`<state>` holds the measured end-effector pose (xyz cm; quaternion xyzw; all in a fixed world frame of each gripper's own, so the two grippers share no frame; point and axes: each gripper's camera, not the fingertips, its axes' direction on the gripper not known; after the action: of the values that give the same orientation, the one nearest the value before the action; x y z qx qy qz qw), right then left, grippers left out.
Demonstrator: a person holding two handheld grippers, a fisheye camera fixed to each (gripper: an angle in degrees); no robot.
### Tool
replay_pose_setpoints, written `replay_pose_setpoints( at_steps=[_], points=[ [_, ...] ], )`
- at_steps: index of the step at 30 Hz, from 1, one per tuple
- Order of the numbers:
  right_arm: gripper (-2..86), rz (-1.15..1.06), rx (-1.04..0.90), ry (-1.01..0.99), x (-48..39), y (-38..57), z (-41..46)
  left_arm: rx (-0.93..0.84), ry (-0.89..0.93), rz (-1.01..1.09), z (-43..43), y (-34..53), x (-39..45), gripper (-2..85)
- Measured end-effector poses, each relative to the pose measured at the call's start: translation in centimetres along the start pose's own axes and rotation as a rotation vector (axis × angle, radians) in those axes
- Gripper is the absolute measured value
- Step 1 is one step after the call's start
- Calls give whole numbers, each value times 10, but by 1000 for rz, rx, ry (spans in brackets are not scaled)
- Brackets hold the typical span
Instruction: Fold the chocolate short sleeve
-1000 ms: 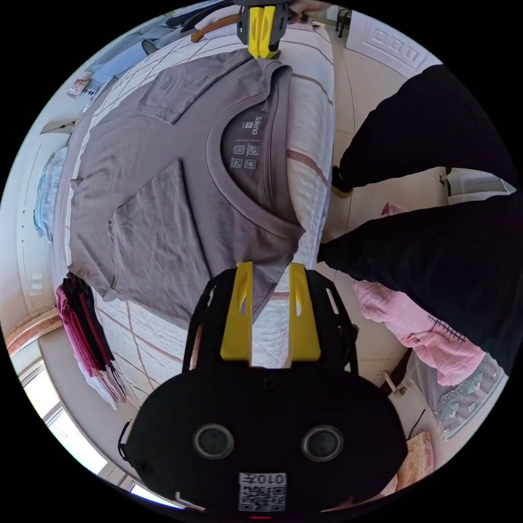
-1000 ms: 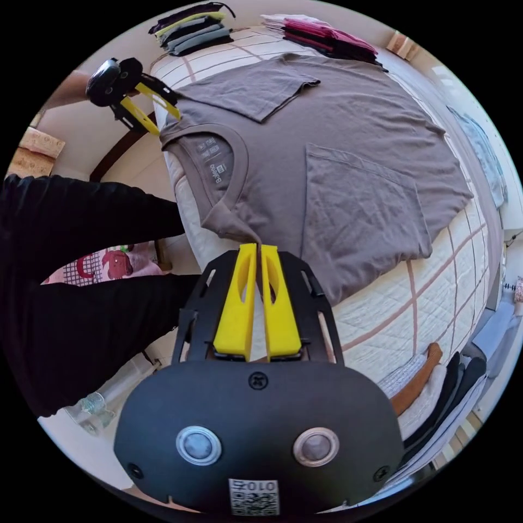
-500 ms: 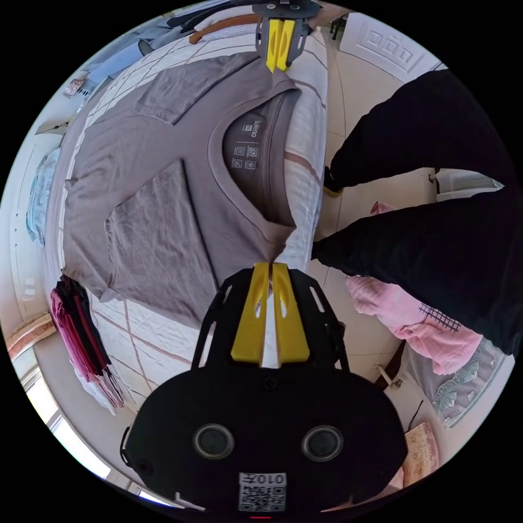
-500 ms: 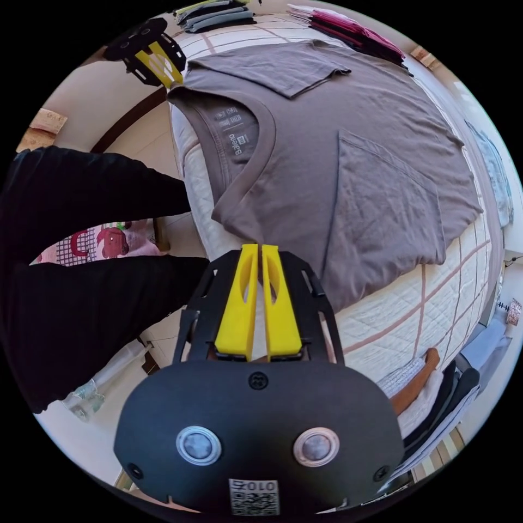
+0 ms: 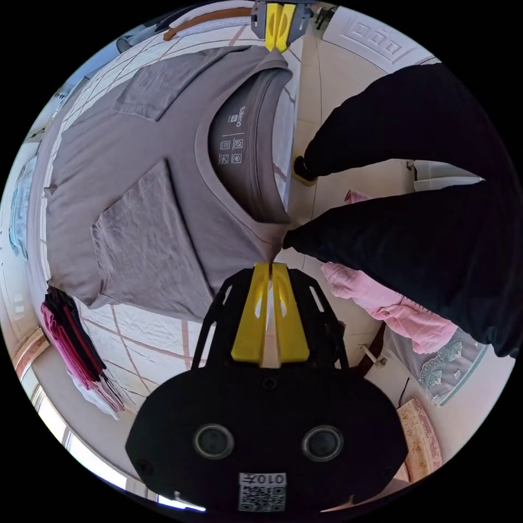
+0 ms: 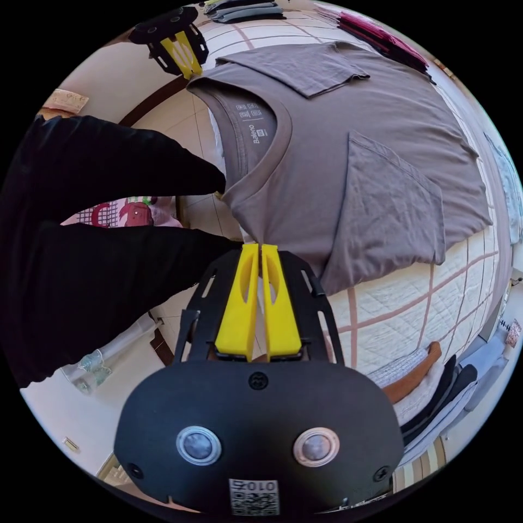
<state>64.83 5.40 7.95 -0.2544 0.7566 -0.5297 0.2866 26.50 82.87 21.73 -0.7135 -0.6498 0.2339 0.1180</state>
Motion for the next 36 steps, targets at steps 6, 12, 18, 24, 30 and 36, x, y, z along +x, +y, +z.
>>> replay_pose_setpoints(
  at_steps=[6, 12, 18, 24, 30, 36],
  points=[
    [29, 59, -16, -90, 1, 16, 3, -27, 122, -19, 15, -8, 1, -3],
    [30, 85, 98, -46, 90, 24, -67, -48, 305, -100, -12, 2, -108, -3],
    [29, 10, 212, 156, 238, -5, -140, 3, 184, -220, -99, 43, -329, -3],
    [29, 138, 189, -15, 402, -56, -94, -127, 181, -180, -43, 11, -515, -2],
    [36, 360, 177, -28, 455, -60, -33, -159, 108, -333, 25, -1, -571, 10],
    [57, 612, 602, 7, 430, 65, -66, 409, 53, -920, -18, 162, -523, 38]
  ],
)
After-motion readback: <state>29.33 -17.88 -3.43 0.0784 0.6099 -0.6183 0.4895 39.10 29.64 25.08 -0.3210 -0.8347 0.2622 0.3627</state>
